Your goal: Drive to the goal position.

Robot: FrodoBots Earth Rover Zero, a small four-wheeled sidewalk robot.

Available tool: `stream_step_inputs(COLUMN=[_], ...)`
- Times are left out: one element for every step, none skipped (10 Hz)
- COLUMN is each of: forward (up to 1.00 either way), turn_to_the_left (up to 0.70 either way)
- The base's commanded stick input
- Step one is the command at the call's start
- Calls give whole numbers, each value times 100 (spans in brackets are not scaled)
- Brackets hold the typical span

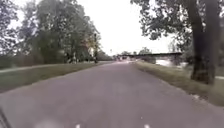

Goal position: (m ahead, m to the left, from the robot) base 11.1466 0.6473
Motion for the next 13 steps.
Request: stream_step_inputs(forward=[100, 100, 100, 100, 100, 100, 100, 100, 100, 100, 100, 100, 100], turn_to_the_left=[0, 0, 0, 0, 0, 0, 0, 0, 0, 0, 0, 0, 0])
